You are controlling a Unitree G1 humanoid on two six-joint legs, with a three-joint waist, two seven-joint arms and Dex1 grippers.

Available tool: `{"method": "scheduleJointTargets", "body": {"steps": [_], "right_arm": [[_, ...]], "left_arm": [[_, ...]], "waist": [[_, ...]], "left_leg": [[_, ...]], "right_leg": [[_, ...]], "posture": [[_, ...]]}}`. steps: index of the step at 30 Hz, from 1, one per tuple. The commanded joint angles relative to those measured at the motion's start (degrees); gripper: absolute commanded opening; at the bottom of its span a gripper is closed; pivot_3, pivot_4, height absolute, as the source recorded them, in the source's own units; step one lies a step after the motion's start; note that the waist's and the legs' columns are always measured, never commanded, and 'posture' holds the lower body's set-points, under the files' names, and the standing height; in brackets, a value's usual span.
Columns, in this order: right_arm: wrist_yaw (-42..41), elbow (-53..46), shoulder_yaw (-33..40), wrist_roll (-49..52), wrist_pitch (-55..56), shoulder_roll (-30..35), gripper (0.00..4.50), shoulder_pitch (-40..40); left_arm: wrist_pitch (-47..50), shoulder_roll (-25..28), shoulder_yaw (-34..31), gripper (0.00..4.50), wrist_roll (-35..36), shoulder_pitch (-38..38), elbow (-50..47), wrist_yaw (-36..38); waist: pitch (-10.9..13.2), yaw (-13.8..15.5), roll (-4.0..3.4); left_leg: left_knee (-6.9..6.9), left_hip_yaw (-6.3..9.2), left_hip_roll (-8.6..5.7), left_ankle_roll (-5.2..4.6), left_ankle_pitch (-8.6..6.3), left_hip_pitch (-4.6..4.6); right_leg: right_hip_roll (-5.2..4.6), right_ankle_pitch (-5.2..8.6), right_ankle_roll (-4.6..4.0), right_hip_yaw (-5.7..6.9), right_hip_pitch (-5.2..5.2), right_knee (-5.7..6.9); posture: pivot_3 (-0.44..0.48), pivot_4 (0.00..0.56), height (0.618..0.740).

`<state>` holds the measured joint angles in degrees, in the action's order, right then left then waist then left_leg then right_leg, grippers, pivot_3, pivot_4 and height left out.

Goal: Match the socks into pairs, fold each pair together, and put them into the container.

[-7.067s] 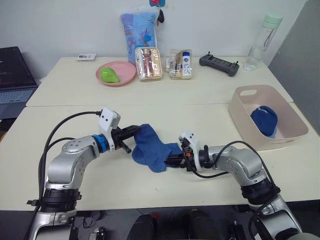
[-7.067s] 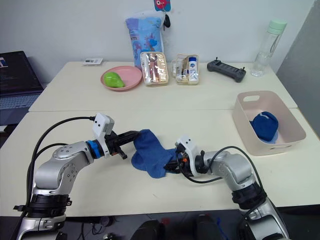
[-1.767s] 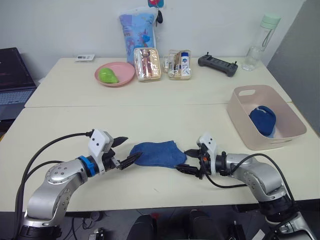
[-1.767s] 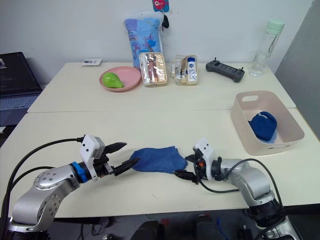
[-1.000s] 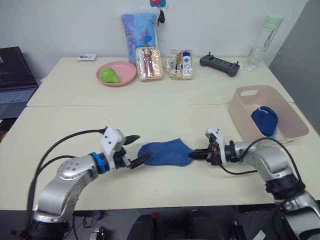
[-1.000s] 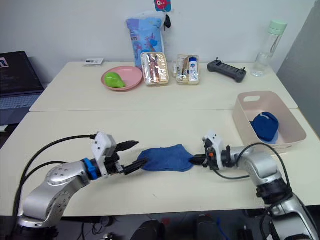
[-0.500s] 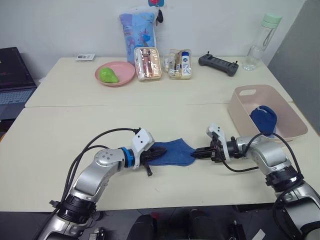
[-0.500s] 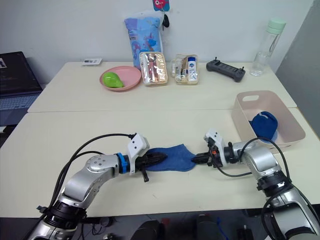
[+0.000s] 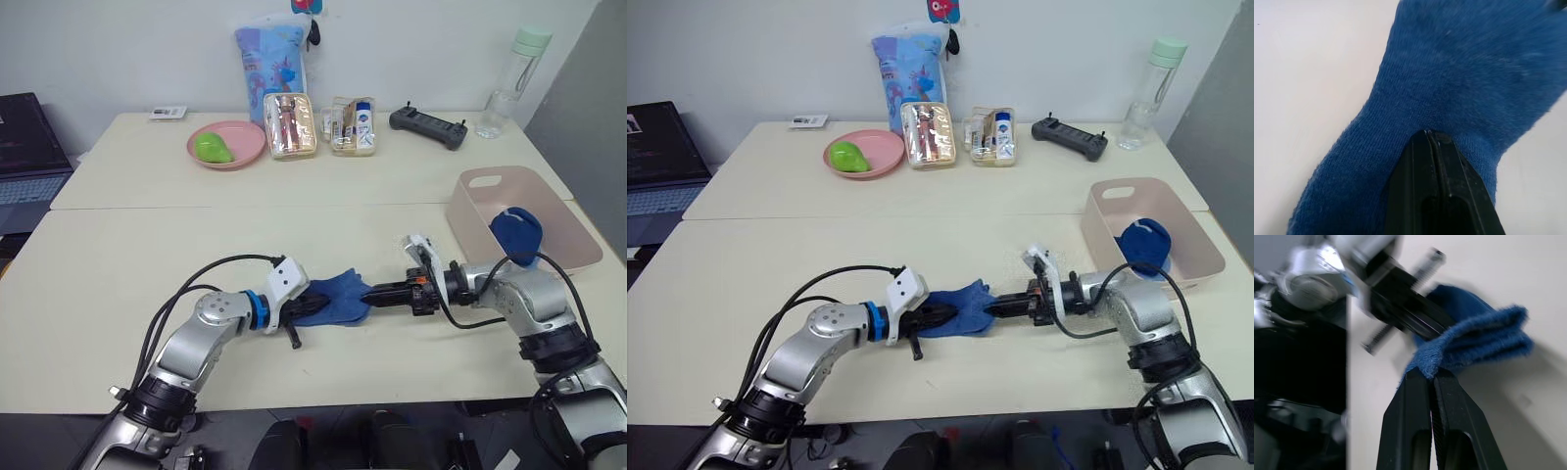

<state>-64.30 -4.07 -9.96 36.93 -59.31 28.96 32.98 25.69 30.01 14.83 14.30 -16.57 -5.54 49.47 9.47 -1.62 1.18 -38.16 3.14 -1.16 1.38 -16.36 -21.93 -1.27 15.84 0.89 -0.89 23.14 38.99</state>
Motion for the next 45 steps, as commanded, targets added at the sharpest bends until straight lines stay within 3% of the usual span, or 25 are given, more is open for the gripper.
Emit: {"method": "scheduleJointTargets", "body": {"steps": [1,9,15,17,22,31,32,33,43,45], "right_arm": [[4.0,-4.13,0.81,3.1,-2.21,-4.19,0.0,0.73],[8.61,-3.05,-0.2,2.39,-1.54,-10.77,0.0,0.78],[9.19,-0.9,-2.26,0.43,1.15,-12.77,0.0,0.96],[9.27,1.09,-4.69,-1.72,3.66,-14.2,0.0,1.63],[10.04,6.34,-9.05,-6.71,8.4,-17.41,0.0,3.29],[11.17,10.21,-12.05,-11.81,12.05,-20.15,0.0,4.1],[11.25,9.15,-11.36,-10.97,11.05,-20.14,0.52,4.11],[11.38,8.21,-10.56,-10.09,10.02,-20.12,0.69,4.24],[15.21,0.95,-1.06,-2.66,-0.87,-18.16,4.29,4.71],[15.29,0.36,-0.39,-2.78,-1.43,-15.81,4.48,3.78]], "left_arm": [[0.52,0.21,0.46,0.02,-0.62,1.62,-0.4,0.32],[2.21,-0.53,-4.22,0.02,2.43,4.15,-3.67,-1.92],[7.09,5.11,-14.88,0.02,8.76,8.38,-12.48,-1.62],[10.82,8.12,-21.11,0.02,13.03,9.73,-16.6,-1.41],[14.63,12.61,-29.98,0.02,17.82,11.5,-19.78,-1.77],[15.89,13.78,-31.65,0.02,20.05,11.85,-22.52,-2.96],[16.14,13.5,-31.07,0.0,20.55,11.34,-23.1,-3.31],[16.4,13.29,-30.59,0.0,20.99,10.77,-23.4,-3.63],[17.32,12.9,-25.75,0.0,23.46,7.89,-24.32,-3.57],[16.81,12.64,-23.82,0.0,22.72,8.63,-24.51,-3.47]], "waist": [[0.0,0.0,0.0],[0.0,-0.01,0.0],[0.0,-0.19,-0.01],[0.0,-0.25,0.0],[0.01,-0.22,-0.02],[0.01,-0.13,-0.01],[0.01,-0.15,-0.01],[0.01,-0.14,-0.02],[0.01,-0.11,-0.02],[0.01,-0.11,-0.02]], "left_leg": [[0.0,0.01,0.0,0.0,0.0,0.0],[-0.01,-0.01,-0.01,0.0,0.0,-0.01],[0.03,0.0,0.06,0.0,0.0,-0.01],[0.02,0.02,0.06,0.0,0.0,-0.01],[0.03,-0.01,0.04,0.0,0.0,0.0],[0.02,0.0,0.02,0.01,0.0,0.0],[0.03,0.0,0.02,0.02,0.0,0.01],[0.03,0.01,0.03,0.02,0.0,0.01],[0.05,0.02,0.02,0.02,0.0,-0.01],[0.04,-0.01,0.0,0.02,0.0,-0.01]], "right_leg": [[0.0,0.0,0.0,0.0,0.0,-0.01],[-0.03,0.0,0.0,-0.01,0.02,0.0],[0.01,0.0,0.0,0.02,0.07,0.03],[0.0,0.0,0.0,0.04,0.06,0.03],[0.0,0.0,0.0,0.01,0.06,0.0],[-0.01,0.0,-0.01,0.01,0.05,-0.01],[-0.01,0.0,-0.01,0.01,0.06,-0.01],[-0.01,0.0,-0.01,0.02,0.06,-0.01],[-0.01,0.0,-0.01,0.03,0.07,0.0],[-0.02,0.0,-0.01,-0.01,0.06,-0.02]], "posture": [[0.0,0.15,0.74],[0.0,0.15,0.74],[0.0,0.15,0.74],[0.0,0.15,0.74],[0.0,0.15,0.74],[0.0,0.15,0.74],[0.0,0.15,0.74],[0.0,0.15,0.74],[0.0,0.15,0.74],[0.0,0.15,0.74]]}}
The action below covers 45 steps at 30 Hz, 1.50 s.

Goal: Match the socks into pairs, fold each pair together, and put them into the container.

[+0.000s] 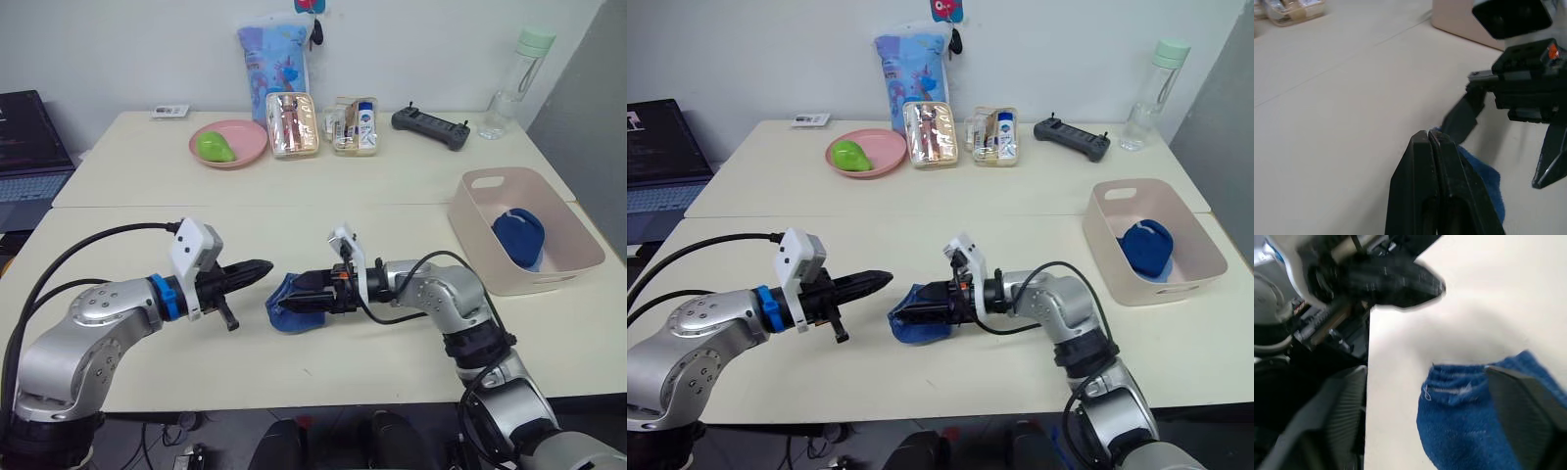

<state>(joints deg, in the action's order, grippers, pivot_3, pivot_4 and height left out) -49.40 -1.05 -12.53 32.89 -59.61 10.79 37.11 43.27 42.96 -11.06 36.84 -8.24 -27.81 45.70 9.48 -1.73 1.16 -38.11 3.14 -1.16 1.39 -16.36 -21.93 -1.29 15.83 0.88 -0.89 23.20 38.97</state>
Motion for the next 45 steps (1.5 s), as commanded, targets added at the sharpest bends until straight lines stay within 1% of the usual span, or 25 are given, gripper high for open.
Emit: {"method": "scheduleJointTargets", "body": {"steps": [1,5,6,9,10,13,19,24,28,31,37,39,41,45], "right_arm": [[0.47,-2.75,2.44,1.31,-1.35,3.07,4.48,-0.58],[0.99,-2.74,3.34,0.73,-1.66,7.03,4.48,-1.9],[2.16,-1.88,3.01,-0.42,-1.14,7.33,4.48,-2.06],[3.79,-0.36,1.88,-2.06,-0.01,7.32,4.48,-2.35],[4.09,-0.26,1.66,-2.0,-0.29,6.94,4.48,-2.28],[4.31,-0.22,1.11,-2.08,-1.0,6.37,4.48,-2.12],[4.86,2.76,-1.98,-3.78,-1.0,5.68,4.48,-1.9],[4.76,5.46,-3.78,-4.69,-1.28,2.76,4.48,-0.85],[4.82,9.99,-6.41,-6.43,0.95,-2.1,4.48,0.88],[4.81,12.21,-6.63,-6.65,1.08,-5.23,4.48,1.87],[4.53,13.82,-8.08,-8.52,2.62,-7.04,4.48,2.05],[5.15,14.61,-7.57,-9.04,3.46,-7.29,4.1,1.9],[5.05,14.93,-7.22,-9.38,3.71,-7.31,3.57,1.87],[4.6,15.3,-6.98,-9.63,3.92,-7.12,2.05,1.78]], "left_arm": [[-1.03,-0.29,2.83,0.0,-0.22,0.6,-2.28,0.42],[-3.12,-1.59,8.1,0.0,-3.15,2.84,-2.05,-0.08],[-5.5,-1.77,10.13,0.0,-6.28,3.63,-0.04,-0.66],[-10.15,-3.43,13.16,0.0,-12.32,4.47,5.4,-2.9],[-11.88,-3.49,14.07,0.0,-13.93,4.71,7.27,-2.66],[-14.87,-4.01,14.68,0.0,-16.73,4.83,11.18,-2.83],[-16.01,-3.9,12.96,0.0,-15.71,6.0,12.8,-1.38],[-15.86,-4.41,12.53,0.0,-15.2,6.89,12.05,-1.1],[-15.99,-4.69,12.46,0.0,-15.41,7.82,11.26,-1.35],[-16.12,-4.89,12.35,0.0,-15.49,8.1,11.06,-1.58],[-15.59,-5.27,11.29,0.0,-14.88,8.53,9.93,-2.05],[-15.6,-5.26,10.87,0.0,-14.7,9.09,9.68,-1.98],[-15.71,-5.19,10.77,0.0,-14.78,9.6,9.3,-1.93],[-15.67,-5.28,10.36,0.0,-14.22,10.41,8.42,-1.73]], "waist": [[0.0,0.0,0.0],[0.0,0.0,0.0],[0.0,0.01,0.0],[0.0,-0.18,-0.01],[0.0,-0.17,-0.01],[0.0,-0.1,-0.01],[0.0,-0.01,-0.01],[-0.01,-0.18,-0.01],[-0.03,-0.31,-0.02],[-0.04,-0.4,-0.03],[-0.04,-0.35,-0.03],[-0.04,-0.39,-0.03],[-0.04,-0.37,-0.04],[-0.04,-0.37,-0.04]], "left_leg": [[0.0,-0.01,-0.01,0.0,0.0,0.0],[0.02,-0.02,-0.01,0.0,0.0,0.0],[0.03,-0.02,-0.01,0.0,0.0,-0.01],[0.03,-0.04,0.0,-0.01,0.0,0.04],[0.04,-0.05,0.0,-0.01,0.0,0.07],[0.05,-0.03,0.04,-0.01,0.0,0.03],[0.01,-0.06,0.01,-0.01,0.0,0.02],[0.04,-0.04,0.05,-0.01,0.0,0.06],[0.04,-0.05,0.06,-0.01,0.0,0.08],[0.07,-0.04,0.07,-0.01,0.0,0.12],[0.06,-0.05,0.07,-0.01,0.0,0.1],[0.07,-0.05,0.07,-0.01,0.0,0.12],[0.07,-0.03,0.07,-0.01,0.0,0.12],[0.07,-0.04,0.07,-0.01,0.0,0.1]], "right_leg": [[0.0,0.0,0.0,0.0,0.0,-0.01],[0.0,0.0,0.0,-0.02,0.0,-0.02],[0.0,0.0,0.0,-0.02,0.0,-0.01],[0.01,0.0,-0.01,-0.03,0.0,0.02],[0.02,0.0,0.0,-0.05,0.0,0.04],[0.05,0.0,-0.01,-0.01,0.02,0.04],[-0.01,0.0,0.0,-0.04,-0.01,-0.01],[0.02,0.0,0.0,-0.01,0.0,0.02],[0.02,0.0,0.0,-0.01,0.0,0.04],[0.04,0.0,-0.01,0.0,-0.01,0.04],[0.03,0.0,-0.01,-0.01,-0.01,0.02],[0.03,0.0,-0.01,-0.01,-0.01,0.03],[0.03,0.0,-0.01,0.0,-0.01,0.04],[0.03,0.0,-0.01,-0.01,-0.01,0.01]], "posture": [[0.0,0.15,0.74],[0.0,0.15,0.74],[0.0,0.15,0.74],[0.0,0.15,0.74],[0.0,0.15,0.74],[0.0,0.15,0.74],[0.0,0.15,0.74],[0.0,0.15,0.74],[0.0,0.15,0.74],[0.0,0.15,0.74],[0.0,0.15,0.74],[0.0,0.15,0.74],[0.0,0.15,0.74],[0.0,0.15,0.74]]}}
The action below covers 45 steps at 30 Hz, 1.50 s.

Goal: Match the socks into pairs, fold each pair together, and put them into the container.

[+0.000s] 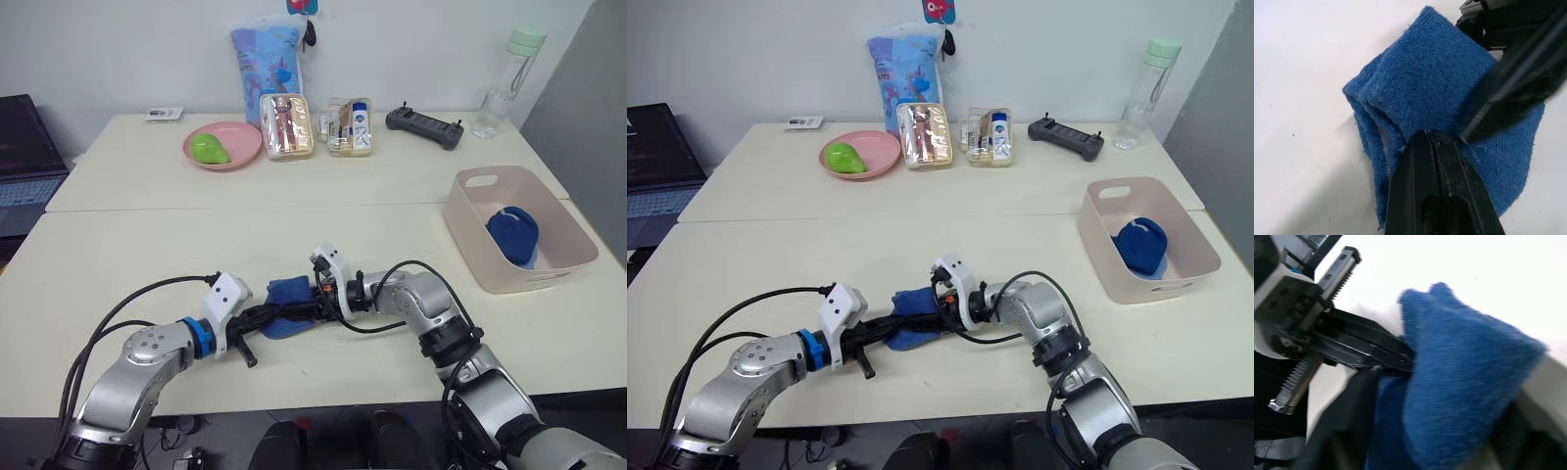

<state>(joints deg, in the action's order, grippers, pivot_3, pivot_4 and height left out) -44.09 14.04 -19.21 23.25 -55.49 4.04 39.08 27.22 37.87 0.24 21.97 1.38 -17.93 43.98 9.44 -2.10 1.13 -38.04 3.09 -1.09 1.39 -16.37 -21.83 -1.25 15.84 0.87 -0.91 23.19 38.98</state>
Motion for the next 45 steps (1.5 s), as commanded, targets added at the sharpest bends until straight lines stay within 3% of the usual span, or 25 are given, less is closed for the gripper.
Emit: {"method": "scheduleJointTargets", "body": {"steps": [1,5,7,9,16,19,22,25,28,30,34,40,45], "right_arm": [[-0.72,0.18,-0.23,0.05,-0.21,-0.39,1.69,-0.25],[-0.48,-0.21,0.32,0.28,-0.25,-0.41,0.38,-0.43],[-0.24,-0.8,1.25,0.54,-0.3,-0.19,0.2,-0.29],[0.01,-2.99,3.65,1.85,-1.42,0.75,0.2,0.33],[2.31,-12.96,13.75,4.96,-4.54,8.08,0.2,3.22],[1.95,-16.6,18.65,5.28,-4.4,15.97,0.2,6.37],[2.03,-15.81,20.76,4.11,-2.34,21.47,0.2,9.42],[-0.88,-10.45,19.43,-3.55,9.83,31.9,0.2,13.48],[-2.02,0.95,15.71,-14.22,26.12,41.31,0.2,19.53],[-2.45,5.72,14.16,-17.46,32.06,43.18,0.2,21.7],[1.06,21.46,6.52,-33.31,55.45,50.38,0.2,25.35],[4.69,32.06,1.26,-44.28,72.01,53.79,0.2,24.67],[2.97,32.9,2.47,-45.15,74.06,55.09,0.2,21.69]], "left_arm": [[0.54,-0.17,-1.27,0.0,1.02,0.7,-1.59,0.1],[1.3,-0.05,-2.59,0.0,2.91,0.38,-2.21,0.72],[1.95,0.25,-3.83,0.0,4.89,-0.16,-2.93,1.62],[4.85,0.58,-6.52,0.39,9.73,-2.22,-4.91,2.18],[16.22,0.63,-13.46,2.55,24.17,-13.28,-8.7,-1.81],[19.31,-1.92,-12.79,3.49,28.68,-24.21,-9.69,-6.89],[20.21,-3.3,-10.12,4.49,28.63,-29.97,-10.16,-8.87],[17.43,-6.77,-6.26,4.5,24.76,-36.2,-8.66,-10.85],[15.29,-11.31,-3.0,4.5,22.22,-40.27,-6.87,-12.69],[14.42,-12.62,-1.98,4.5,20.55,-41.04,-6.24,-13.28],[13.66,-16.74,2.08,4.5,19.39,-40.85,-6.93,-13.21],[14.17,-17.49,3.73,4.5,18.72,-37.86,-9.35,-13.45],[15.3,-17.89,4.77,4.5,19.33,-34.55,-12.62,-14.11]], "waist": [[0.0,0.0,0.0],[0.0,0.0,0.0],[0.0,0.02,0.0],[0.01,0.13,0.0],[0.03,0.48,0.01],[0.18,1.1,0.11],[0.17,0.85,0.13],[0.19,0.41,0.14],[0.27,0.44,0.13],[0.28,0.29,0.13],[0.29,0.19,0.15],[0.4,0.23,0.17],[0.42,0.34,0.2]], "left_leg": [[0.0,0.0,0.0,0.0,0.0,0.0],[0.0,0.01,0.0,0.0,0.0,0.01],[-0.01,0.01,0.0,0.0,0.0,0.01],[-0.01,0.02,0.0,0.0,0.0,0.0],[-0.07,0.07,-0.07,0.0,0.0,-0.16],[-0.17,0.15,-0.14,0.0,0.01,-0.24],[-0.18,0.1,-0.18,-0.01,0.0,-0.27],[-0.05,-0.01,-0.17,-0.01,0.0,-0.22],[-0.08,-0.1,-0.17,-0.01,0.01,-0.29],[-0.07,-0.2,-0.18,-0.01,0.01,-0.27],[-0.02,-0.31,-0.08,0.0,0.02,-0.16],[-0.06,-0.45,-0.11,0.2,0.13,-0.16],[-0.08,-0.42,-0.1,0.25,0.16,-0.17]], "right_leg": [[0.0,0.0,0.0,0.0,0.0,0.0],[0.0,0.0,0.0,0.01,-0.01,0.01],[0.0,0.0,0.0,0.02,-0.01,0.02],[0.0,0.0,0.0,0.02,0.0,0.02],[-0.04,0.0,0.01,0.05,0.03,-0.04],[-0.04,-0.01,0.02,0.09,0.02,-0.02],[-0.04,-0.02,0.06,0.05,0.0,-0.07],[-0.04,0.01,0.09,-0.04,0.01,-0.12],[-0.04,0.02,0.09,-0.07,0.08,-0.14],[-0.04,0.02,0.1,-0.14,0.08,-0.15],[0.0,0.02,0.09,-0.22,0.07,-0.14],[-0.01,0.02,0.09,-0.4,0.07,-0.12],[-0.01,0.02,0.08,-0.39,0.07,-0.13]], "posture": [[0.0,0.15,0.74],[0.0,0.15,0.74],[0.0,0.15,0.74],[0.0,0.15,0.74],[0.0,0.15,0.74],[0.0,0.15,0.74],[0.0,0.15,0.74],[0.0,0.15,0.74],[0.0,0.15,0.74],[0.0,0.15,0.74],[0.0,0.15,0.74],[0.0,0.15,0.74],[0.0,0.15,0.74]]}}
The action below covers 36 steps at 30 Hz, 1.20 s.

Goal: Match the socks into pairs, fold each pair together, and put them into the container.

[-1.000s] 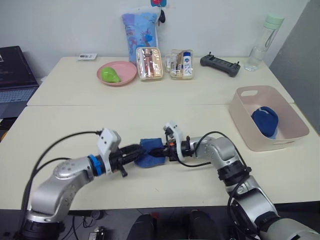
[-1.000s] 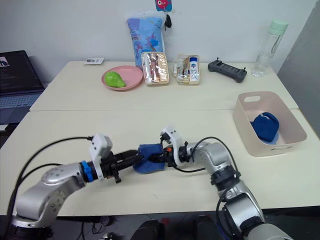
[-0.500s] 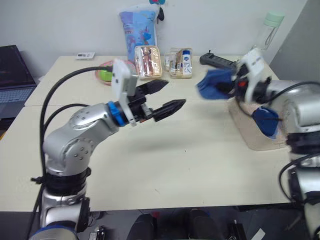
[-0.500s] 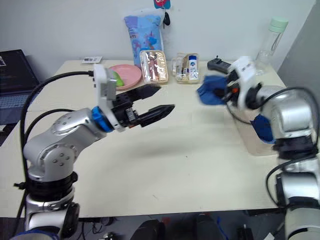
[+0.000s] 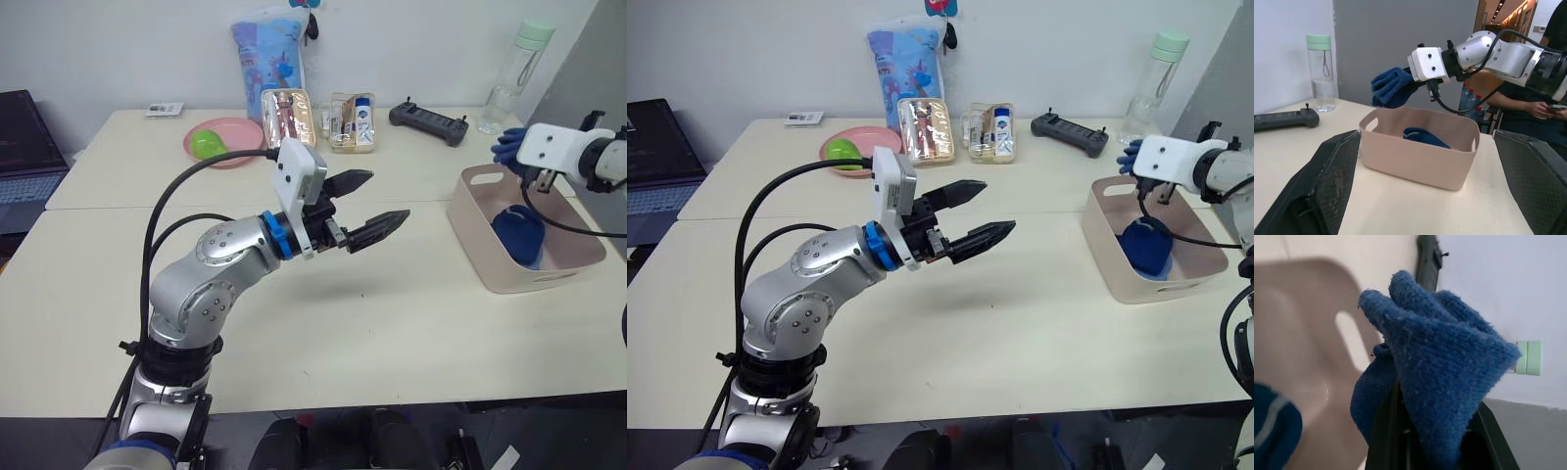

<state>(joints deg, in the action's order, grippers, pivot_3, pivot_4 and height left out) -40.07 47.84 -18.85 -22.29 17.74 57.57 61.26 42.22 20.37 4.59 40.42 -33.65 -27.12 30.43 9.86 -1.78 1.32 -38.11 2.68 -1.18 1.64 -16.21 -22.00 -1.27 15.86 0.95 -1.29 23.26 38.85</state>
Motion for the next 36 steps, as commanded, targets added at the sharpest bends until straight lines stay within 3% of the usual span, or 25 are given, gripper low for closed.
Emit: {"method": "scheduleJointTargets", "body": {"steps": [1,14,25,36], "right_arm": [[-2.22,-1.89,3.01,1.49,-0.07,1.62,0.2,-1.52],[-6.07,-17.36,12.21,7.72,-9.8,1.95,0.2,-16.31],[-1.17,-14.09,8.79,-1.21,-3.72,3.51,0.2,-16.51],[9.59,-8.83,6.6,-10.12,0.96,4.02,0.2,-13.43]], "left_arm": [[0.41,-0.56,0.82,4.5,0.82,0.95,-3.83,-0.6],[-1.12,-0.47,2.5,4.5,-2.19,-0.81,-0.1,1.39],[-0.22,-0.27,1.2,4.5,-1.99,0.74,-1.63,0.68],[-0.44,0.14,1.21,4.5,-2.37,1.01,-1.81,0.49]], "waist": [[0.0,0.05,0.01],[0.01,0.19,0.0],[0.01,0.2,0.0],[0.01,0.17,0.0]], "left_leg": [[-0.01,-0.01,-0.01,0.0,0.0,0.0],[-0.1,0.09,-0.02,0.01,0.02,0.04],[-0.14,0.07,-0.03,0.01,0.03,0.04],[-0.15,0.04,-0.03,0.06,0.06,0.07]], "right_leg": [[0.0,0.0,0.0,-0.01,0.0,0.0],[0.0,-0.01,0.0,0.08,-0.1,0.11],[0.0,-0.01,0.0,0.06,-0.1,0.12],[0.0,-0.01,-0.01,0.02,-0.1,0.14]], "posture": [[0.0,0.15,0.74],[0.0,0.15,0.74],[0.0,0.15,0.74],[0.0,0.15,0.74]]}}
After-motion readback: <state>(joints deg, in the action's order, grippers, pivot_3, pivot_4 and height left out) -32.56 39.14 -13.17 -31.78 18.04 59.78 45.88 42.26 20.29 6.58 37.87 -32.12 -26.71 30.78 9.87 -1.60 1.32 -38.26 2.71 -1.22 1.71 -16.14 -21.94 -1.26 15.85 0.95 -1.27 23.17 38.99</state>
